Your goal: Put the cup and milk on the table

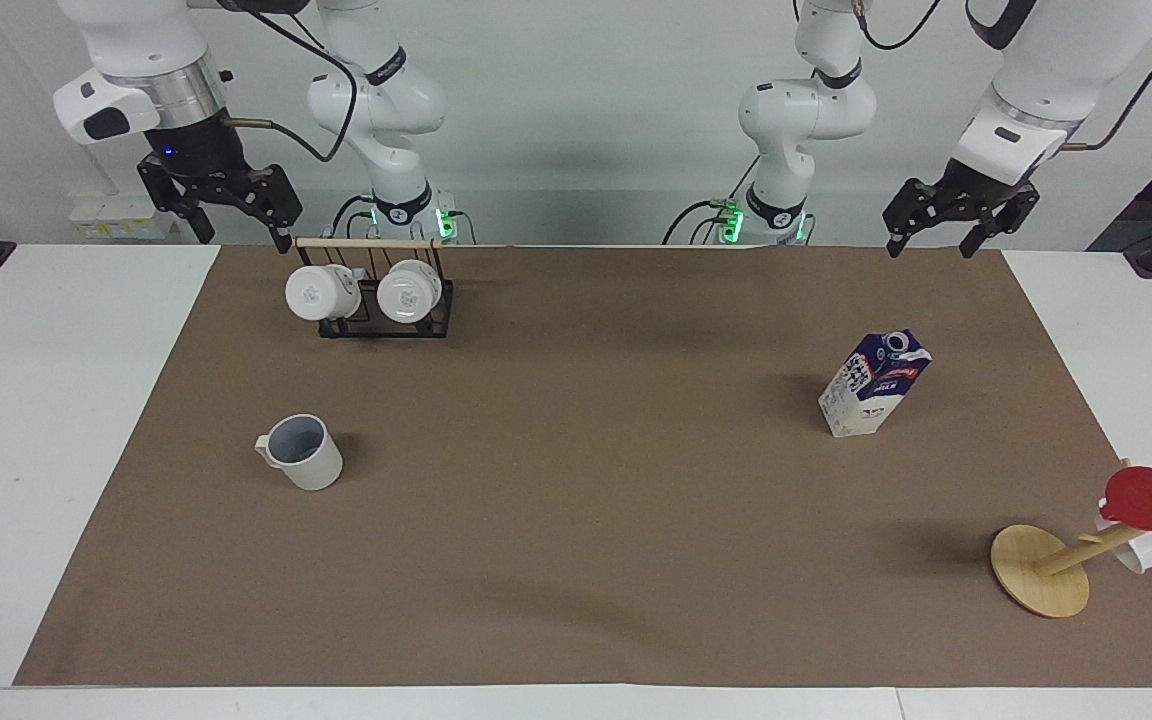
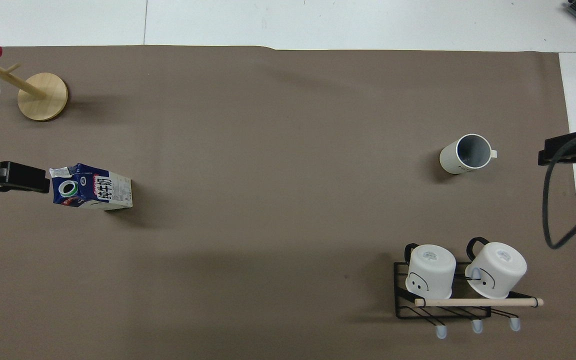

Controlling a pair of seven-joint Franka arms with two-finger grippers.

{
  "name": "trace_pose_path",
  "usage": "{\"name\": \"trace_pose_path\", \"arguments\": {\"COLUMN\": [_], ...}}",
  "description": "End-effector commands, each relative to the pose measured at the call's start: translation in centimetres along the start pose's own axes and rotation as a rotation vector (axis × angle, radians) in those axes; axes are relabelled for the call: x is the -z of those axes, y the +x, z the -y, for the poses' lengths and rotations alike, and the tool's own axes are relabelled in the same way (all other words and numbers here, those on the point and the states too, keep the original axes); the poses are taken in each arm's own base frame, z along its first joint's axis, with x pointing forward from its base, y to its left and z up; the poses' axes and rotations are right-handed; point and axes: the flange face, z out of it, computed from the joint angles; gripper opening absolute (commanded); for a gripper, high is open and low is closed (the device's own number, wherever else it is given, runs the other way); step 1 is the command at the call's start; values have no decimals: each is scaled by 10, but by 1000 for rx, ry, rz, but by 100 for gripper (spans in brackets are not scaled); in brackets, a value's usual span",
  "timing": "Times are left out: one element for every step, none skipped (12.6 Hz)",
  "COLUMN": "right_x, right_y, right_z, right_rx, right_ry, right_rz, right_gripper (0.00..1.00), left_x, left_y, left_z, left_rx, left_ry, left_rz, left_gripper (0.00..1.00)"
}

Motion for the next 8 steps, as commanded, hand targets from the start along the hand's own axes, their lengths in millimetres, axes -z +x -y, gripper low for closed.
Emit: {"name": "trace_pose_path", "arguments": {"right_x": [1,3,2,3,3,4,6,6], "right_y": [2,1,1,0,-1,-3,-4,-4], "right_z": [-1,-1,0,1,5,6,6,7], "right_rx": [18,20,20,22,20,17,25,31], "right_ry": [11,8,15,16,18,16,17,19], "right_rz": [3,1,1,-1,3,4,4,4], "right_gripper": [100,100,100,100,100,100,100,100], "left_x": [7,7,7,7,7,7,7,7], "left_y": [-3,-3,-3,-3,-3,-3,-3,-3], "left_z": [6,4,4,5,5,4,5,5], "left_rx": [21,18,18,19,19,18,19,19], "left_ry": [-9,-9,-9,-9,-9,-9,-9,-9], "left_rz": [1,1,1,1,1,1,2,1], "left_gripper": [100,100,100,100,100,100,100,100]}}
